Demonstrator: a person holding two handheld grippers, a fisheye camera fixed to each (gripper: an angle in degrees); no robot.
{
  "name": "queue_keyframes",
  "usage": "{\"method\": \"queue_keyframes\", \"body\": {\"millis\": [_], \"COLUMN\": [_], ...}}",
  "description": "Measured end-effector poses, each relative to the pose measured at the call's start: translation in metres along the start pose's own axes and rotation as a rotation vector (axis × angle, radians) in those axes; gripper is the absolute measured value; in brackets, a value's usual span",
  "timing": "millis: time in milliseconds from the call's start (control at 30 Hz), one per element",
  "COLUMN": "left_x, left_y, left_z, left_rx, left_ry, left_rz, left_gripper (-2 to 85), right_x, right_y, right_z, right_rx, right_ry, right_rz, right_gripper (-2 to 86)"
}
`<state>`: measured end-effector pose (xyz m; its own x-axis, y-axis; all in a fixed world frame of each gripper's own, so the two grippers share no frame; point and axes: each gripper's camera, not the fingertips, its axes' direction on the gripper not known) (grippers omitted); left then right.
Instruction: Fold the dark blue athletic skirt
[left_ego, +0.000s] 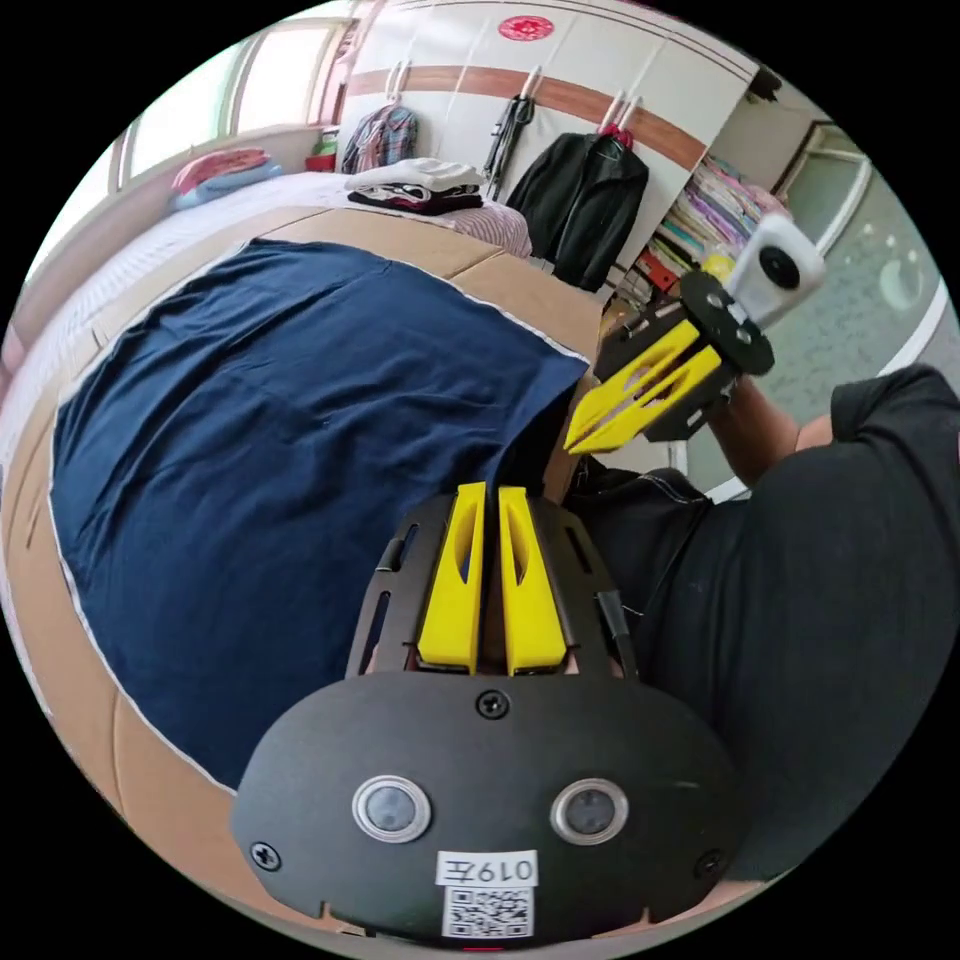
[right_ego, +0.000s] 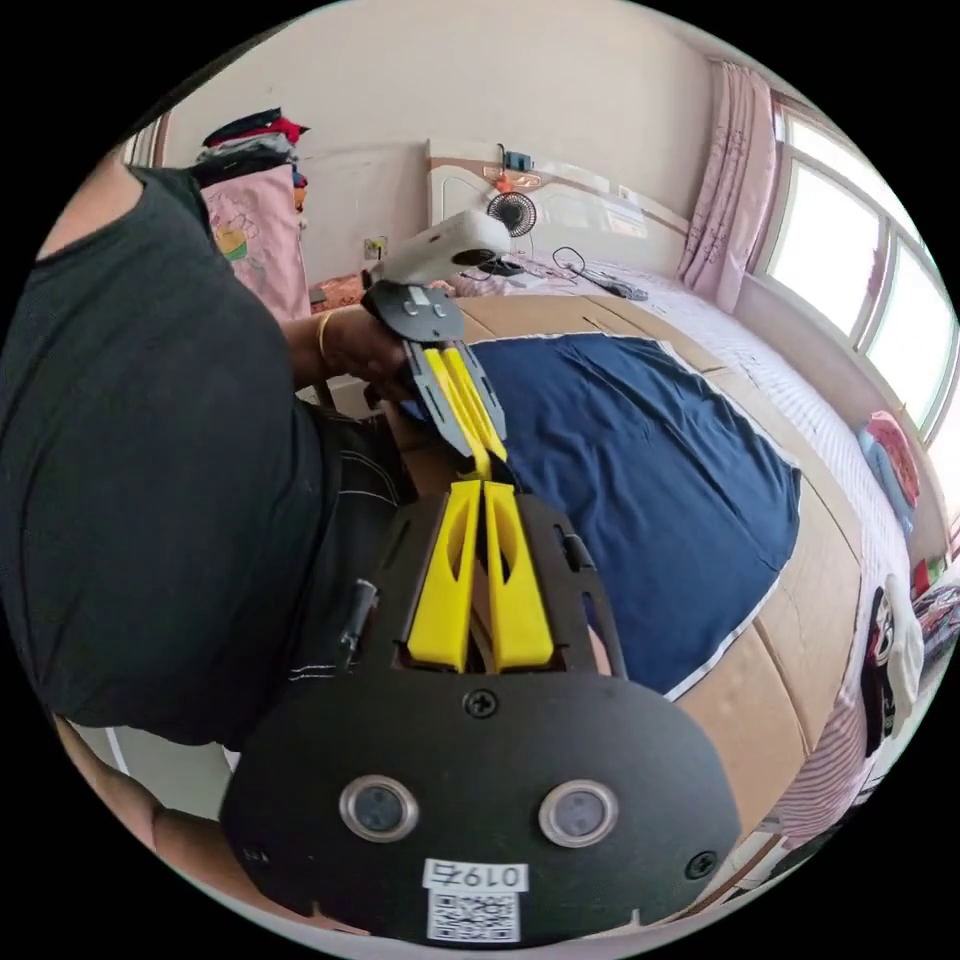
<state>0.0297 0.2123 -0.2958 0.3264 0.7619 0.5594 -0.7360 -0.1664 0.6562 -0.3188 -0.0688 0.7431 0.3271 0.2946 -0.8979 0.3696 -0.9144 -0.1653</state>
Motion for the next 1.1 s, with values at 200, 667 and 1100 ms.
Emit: {"method": "queue_keyframes", "body": {"millis": [200, 667, 1100], "left_x": [-0.029, -0.003, 0.064], "left_y": [-0.002, -0.023, -0.037], "left_z": [-0.019, -0.050, -0.042], "left_rx": [0.035, -0.026, -0.202], "left_ry": [0.073, -0.027, -0.243], "left_rz": [-0.066, 0.050, 0.267], "left_gripper": [2.0, 1.8, 1.6], "right_x": [-0.031, -0.037, -0.053], "right_y": [-0.020, -0.050, -0.055], "right_z": [0.020, -0.009, -0.062], "right_rx": [-0.140, -0.146, -0.115], "right_ry": [0.094, 0.083, 0.161], "right_rz": [-0.149, -0.086, -0.091], "right_gripper": [7.4, -0.7, 0.0]}}
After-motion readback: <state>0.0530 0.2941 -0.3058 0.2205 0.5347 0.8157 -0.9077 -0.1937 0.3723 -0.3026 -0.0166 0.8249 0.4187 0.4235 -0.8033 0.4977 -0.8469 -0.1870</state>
